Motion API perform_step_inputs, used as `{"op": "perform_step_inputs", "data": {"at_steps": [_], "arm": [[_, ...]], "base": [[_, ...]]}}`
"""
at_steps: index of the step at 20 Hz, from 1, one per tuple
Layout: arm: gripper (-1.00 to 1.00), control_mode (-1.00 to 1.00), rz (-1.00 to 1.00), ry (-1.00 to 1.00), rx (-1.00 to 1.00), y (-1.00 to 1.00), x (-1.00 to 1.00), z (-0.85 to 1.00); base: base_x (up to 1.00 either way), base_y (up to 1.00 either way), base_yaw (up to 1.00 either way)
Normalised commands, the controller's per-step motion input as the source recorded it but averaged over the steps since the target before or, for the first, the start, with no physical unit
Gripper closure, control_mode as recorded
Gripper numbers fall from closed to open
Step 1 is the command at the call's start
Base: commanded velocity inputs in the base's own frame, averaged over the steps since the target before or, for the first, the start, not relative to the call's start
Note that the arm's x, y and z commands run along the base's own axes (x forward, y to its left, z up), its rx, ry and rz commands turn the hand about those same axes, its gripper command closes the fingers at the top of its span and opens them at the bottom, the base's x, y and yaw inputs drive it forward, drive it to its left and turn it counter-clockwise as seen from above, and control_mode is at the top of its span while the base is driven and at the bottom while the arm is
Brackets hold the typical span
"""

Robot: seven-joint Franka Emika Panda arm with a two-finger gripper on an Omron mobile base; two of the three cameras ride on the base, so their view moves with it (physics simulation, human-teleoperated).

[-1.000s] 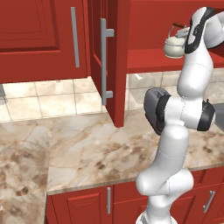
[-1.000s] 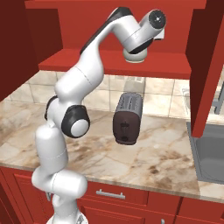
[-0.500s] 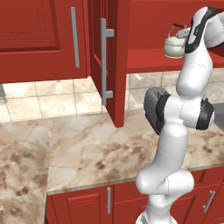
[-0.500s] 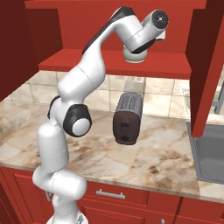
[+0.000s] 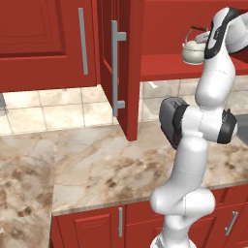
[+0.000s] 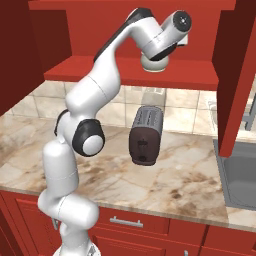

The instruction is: Open the cabinet, pick the kettle from the cabinet, and place it in the sink.

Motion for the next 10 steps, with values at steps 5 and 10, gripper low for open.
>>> {"op": "perform_step_inputs", "data": {"at_steps": [5,10], "arm": [[1.00,-1.00,0.00,0.00,-0.02,0.11,0.03,-0.04],[1.00,-1.00,0.00,0.00,0.00,0.03,-0.03,-0.02]], "base": [[0.00,0.00,0.00],[0.00,0.00,0.00]]}}
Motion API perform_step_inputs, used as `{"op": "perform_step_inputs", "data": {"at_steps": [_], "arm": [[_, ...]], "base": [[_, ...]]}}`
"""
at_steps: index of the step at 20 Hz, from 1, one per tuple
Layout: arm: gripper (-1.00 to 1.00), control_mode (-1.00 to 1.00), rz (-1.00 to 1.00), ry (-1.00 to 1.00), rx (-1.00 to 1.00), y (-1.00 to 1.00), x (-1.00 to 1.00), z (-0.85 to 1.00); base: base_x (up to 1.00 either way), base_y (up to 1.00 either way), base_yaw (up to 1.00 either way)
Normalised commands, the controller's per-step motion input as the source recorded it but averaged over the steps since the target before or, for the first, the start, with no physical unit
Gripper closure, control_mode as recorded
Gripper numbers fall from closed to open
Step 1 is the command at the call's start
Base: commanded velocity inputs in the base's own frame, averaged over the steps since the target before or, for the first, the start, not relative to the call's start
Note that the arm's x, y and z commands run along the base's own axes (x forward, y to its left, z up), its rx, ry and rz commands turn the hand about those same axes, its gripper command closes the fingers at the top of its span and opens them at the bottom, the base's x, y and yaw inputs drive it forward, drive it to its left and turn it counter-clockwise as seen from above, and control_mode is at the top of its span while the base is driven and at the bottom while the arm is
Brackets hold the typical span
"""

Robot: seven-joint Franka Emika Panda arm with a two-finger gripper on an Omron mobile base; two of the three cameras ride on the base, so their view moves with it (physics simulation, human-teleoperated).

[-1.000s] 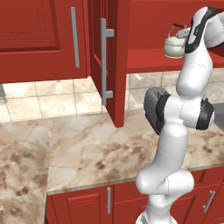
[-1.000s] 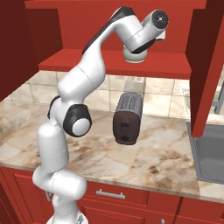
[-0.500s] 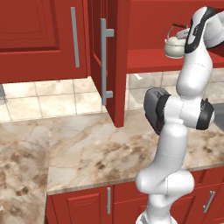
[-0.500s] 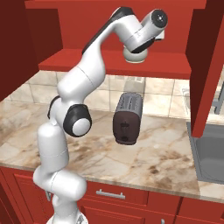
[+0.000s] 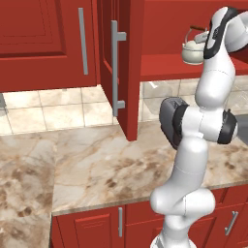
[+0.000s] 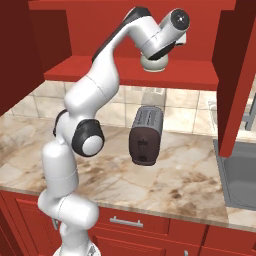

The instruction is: Open the cabinet, pick the kettle from the cabinet, and place it in the sink.

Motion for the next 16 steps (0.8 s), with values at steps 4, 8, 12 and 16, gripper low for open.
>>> {"op": "perform_step_inputs", "data": {"at_steps": [4,8,12,16], "arm": [[1.00,-1.00,0.00,0.00,0.00,-0.05,-0.34,0.00],[1.00,-1.00,0.00,0.00,0.00,-0.10,-0.47,-0.01],[1.00,-1.00,0.00,-0.01,0.00,-0.10,-0.50,0.00],[1.00,-1.00,0.00,-0.03,0.00,0.02,-0.57,0.00]], "base": [[0.00,0.00,0.00],[0.00,0.00,0.00],[0.00,0.00,0.00],[0.00,0.00,0.00]]}}
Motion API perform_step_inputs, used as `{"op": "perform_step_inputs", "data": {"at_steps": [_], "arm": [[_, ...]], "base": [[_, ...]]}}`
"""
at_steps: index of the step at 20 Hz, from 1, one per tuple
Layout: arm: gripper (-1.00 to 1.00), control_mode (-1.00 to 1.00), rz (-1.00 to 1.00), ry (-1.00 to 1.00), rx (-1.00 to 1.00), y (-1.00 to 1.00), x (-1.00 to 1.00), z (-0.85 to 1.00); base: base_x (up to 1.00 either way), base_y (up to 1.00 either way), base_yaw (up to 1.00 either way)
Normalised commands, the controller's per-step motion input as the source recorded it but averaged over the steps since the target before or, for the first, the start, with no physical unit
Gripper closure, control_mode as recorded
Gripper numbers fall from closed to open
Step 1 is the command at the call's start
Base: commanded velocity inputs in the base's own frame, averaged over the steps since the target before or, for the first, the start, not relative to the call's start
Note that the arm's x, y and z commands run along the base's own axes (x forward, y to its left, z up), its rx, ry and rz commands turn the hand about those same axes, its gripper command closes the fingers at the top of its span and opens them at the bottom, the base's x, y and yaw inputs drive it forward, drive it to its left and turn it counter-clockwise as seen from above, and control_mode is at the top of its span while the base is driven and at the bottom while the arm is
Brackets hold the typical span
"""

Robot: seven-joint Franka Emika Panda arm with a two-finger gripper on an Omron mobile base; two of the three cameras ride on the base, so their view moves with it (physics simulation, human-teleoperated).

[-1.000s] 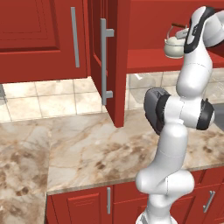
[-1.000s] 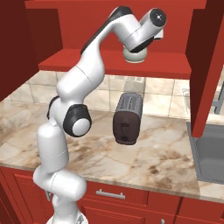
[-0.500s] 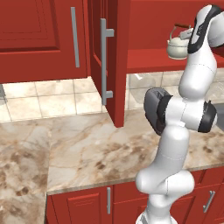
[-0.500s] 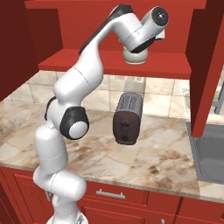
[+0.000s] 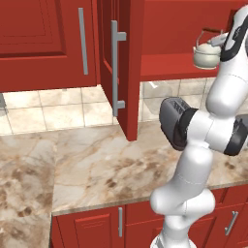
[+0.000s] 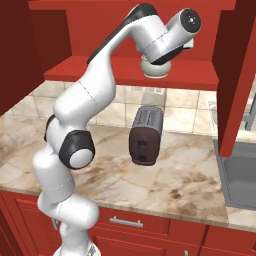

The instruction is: Open the cabinet, pick the kettle from the cabinet, and place it in the sink.

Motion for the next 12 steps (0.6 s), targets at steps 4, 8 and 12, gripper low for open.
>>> {"op": "perform_step_inputs", "data": {"at_steps": [4,8,12], "arm": [[1.00,-1.00,0.00,-0.03,0.00,0.17,-0.63,0.00],[1.00,-1.00,0.00,-0.06,0.00,0.15,-0.64,0.00],[1.00,-1.00,0.00,-0.08,0.00,0.18,-0.63,0.00]], "base": [[0.00,0.00,0.00],[0.00,0.00,0.00],[0.00,0.00,0.00]]}}
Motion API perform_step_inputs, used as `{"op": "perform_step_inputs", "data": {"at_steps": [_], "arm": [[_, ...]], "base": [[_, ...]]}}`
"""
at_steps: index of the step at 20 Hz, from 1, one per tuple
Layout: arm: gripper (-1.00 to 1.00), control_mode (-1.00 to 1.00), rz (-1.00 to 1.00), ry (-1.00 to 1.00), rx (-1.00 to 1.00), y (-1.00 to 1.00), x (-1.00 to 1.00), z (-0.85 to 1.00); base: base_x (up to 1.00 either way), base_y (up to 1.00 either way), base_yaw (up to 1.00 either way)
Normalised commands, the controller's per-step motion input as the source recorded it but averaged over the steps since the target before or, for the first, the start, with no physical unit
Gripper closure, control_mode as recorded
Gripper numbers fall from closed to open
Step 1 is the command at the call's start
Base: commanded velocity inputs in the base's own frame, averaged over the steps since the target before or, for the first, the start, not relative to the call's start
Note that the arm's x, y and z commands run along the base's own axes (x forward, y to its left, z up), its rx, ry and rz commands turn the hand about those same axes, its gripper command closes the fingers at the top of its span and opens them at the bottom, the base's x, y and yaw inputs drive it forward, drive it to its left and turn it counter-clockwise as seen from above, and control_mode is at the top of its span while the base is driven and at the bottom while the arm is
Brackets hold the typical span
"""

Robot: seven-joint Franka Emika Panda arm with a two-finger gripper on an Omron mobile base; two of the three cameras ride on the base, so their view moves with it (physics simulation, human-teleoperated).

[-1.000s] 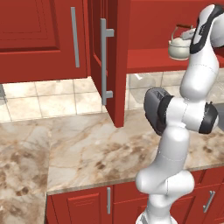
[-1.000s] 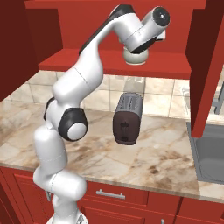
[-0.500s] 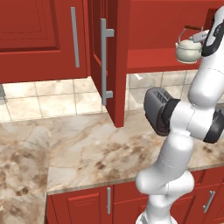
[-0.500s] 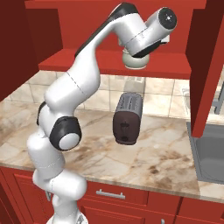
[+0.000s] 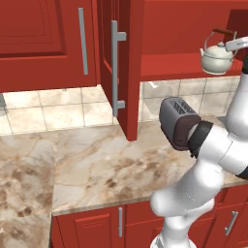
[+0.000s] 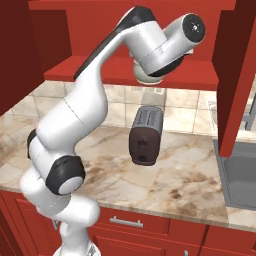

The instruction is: Open the cabinet, pick the kettle from the cabinet, and place it in the sink.

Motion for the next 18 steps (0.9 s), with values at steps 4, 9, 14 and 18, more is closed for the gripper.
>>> {"op": "perform_step_inputs", "data": {"at_steps": [4,9,14,18], "arm": [[1.00,-1.00,0.00,-0.08,0.00,0.19,-0.63,0.00],[1.00,-1.00,-0.01,-0.08,0.00,0.22,-0.61,0.00],[1.00,-1.00,-0.03,-0.12,0.00,0.29,-0.56,-0.04],[1.00,-1.00,-0.05,-0.11,0.00,0.32,-0.50,-0.08]], "base": [[0.00,0.00,0.00],[0.00,0.00,0.00],[0.00,0.00,0.00],[0.00,0.00,0.00]]}}
